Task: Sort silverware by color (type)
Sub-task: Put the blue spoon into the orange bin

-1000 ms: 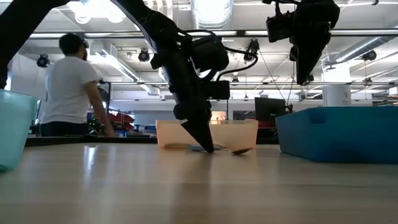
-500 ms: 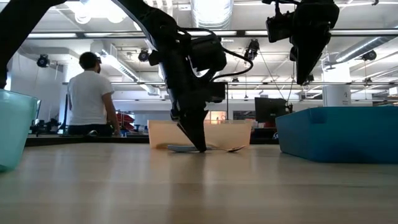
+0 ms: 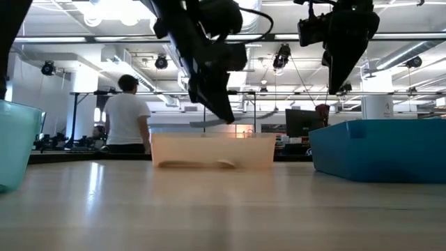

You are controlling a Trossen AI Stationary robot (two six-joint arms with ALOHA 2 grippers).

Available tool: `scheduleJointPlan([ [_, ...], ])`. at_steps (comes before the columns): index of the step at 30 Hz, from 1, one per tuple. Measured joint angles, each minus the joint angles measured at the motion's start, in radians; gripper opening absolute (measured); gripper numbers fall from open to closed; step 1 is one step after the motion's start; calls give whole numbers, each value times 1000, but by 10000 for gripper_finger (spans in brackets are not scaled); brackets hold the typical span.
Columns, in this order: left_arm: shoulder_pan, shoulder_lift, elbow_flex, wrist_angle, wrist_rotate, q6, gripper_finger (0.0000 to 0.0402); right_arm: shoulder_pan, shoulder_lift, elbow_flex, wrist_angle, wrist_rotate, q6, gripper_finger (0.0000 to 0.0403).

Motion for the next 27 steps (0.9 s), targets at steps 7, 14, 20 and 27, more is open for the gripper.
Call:
scheduleJointPlan([
  [7, -4, -141, -2, -31, -169, -29, 17, 2, 0, -5, 147, 31, -50, 128],
  [14, -44, -302, -73, -27, -428, -110, 17, 2, 0, -105, 579, 37, -186, 128],
  [20, -121, -452, -234, 128, -621, -232, 17, -2, 0, -246, 1121, 36, -268, 127],
  [27, -233, -533, -477, 690, -815, -179, 17, -3, 0, -406, 1717, 35, -182, 127],
])
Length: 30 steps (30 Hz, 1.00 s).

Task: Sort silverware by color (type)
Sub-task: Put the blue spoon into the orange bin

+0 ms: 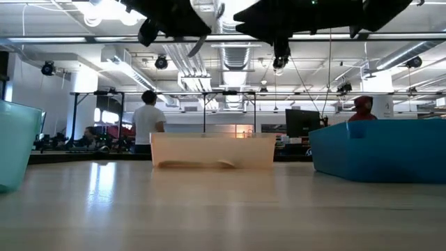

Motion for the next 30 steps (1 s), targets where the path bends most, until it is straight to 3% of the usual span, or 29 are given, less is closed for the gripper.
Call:
scheduleJointPlan([
  [5, -43, 35, -127, 435, 3, 109, 17, 0, 0, -14, 50, -10, 52, 127],
  [9, -62, 87, -150, 618, 31, 167, 17, 0, 0, -6, 48, -52, 68, 127],
  [13, -62, 143, -140, 622, 27, 165, 17, 0, 0, 5, 49, -115, 81, 128],
  [22, -66, 221, -54, 636, 55, 188, 17, 0, 0, 7, 48, -115, 86, 148],
  [30, -65, 276, -7, 635, 75, 196, 17, 0, 0, 10, 48, -114, 82, 123],
])
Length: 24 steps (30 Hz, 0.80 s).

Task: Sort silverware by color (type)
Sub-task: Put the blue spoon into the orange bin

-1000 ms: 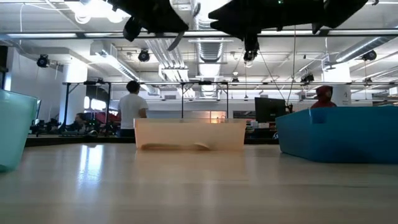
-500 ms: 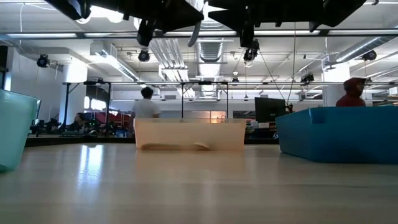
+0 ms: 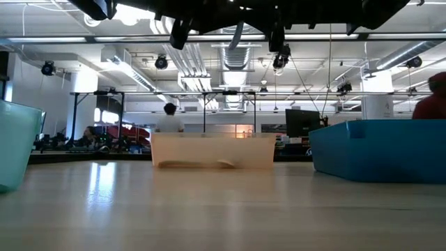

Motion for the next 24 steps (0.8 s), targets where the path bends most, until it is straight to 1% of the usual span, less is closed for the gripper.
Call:
scheduleJointPlan([
  [3, 0, 5, 6, -1, -3, 14, 17, 0, 0, 0, -4, -1, -1, 95],
  [7, 1, 2, 8, 0, -7, 26, 17, 0, 0, 1, -3, -7, -19, 31],
  [8, 1, 2, 8, -1, -7, 26, 17, 0, 0, 1, -4, -7, -31, 22],
  [12, 1, 1, 8, 0, -7, 27, 23, -3, 0, 1, -4, -7, -46, 15],
  [19, 1, -3, 12, 3, -8, 17, 85, -7, 0, 1, -18, 10, -70, 13],
  [24, 1, -3, 13, -5, -17, 17, 125, -10, -1, 27, -99, 86, -131, 13],
])
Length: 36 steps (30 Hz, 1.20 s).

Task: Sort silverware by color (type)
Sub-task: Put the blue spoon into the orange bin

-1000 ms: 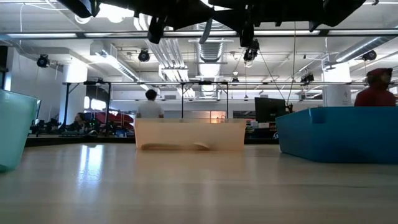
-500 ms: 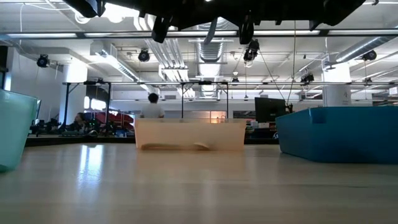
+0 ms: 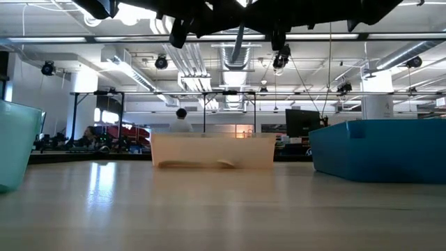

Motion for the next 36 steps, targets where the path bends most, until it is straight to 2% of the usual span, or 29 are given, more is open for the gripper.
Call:
scheduleJointPlan([
  [7, -13, -27, 3, -112, 22, -10, 158, -14, 2, 111, -246, 247, -172, 13],
  [9, -21, -34, 3, -119, 20, -3, 159, -27, 13, 139, -310, 283, -194, 13],
  [12, -33, -56, 3, -144, 20, 0, 158, -60, 51, 155, -356, 283, -184, 13],
  [20, -66, -154, 2, -389, 16, -91, 151, -127, 245, 168, -354, 275, -158, 13],
  [25, -83, -205, 2, -472, 15, -119, 147, -138, 354, 217, -356, 273, -157, 13],
  [30, -102, -259, 2, -580, 13, -164, 145, -145, 431, 276, -471, 277, -155, 18],
  [36, -125, -323, 2, -703, 13, -229, 145, -158, 479, 363, -654, 282, -93, 63],
])
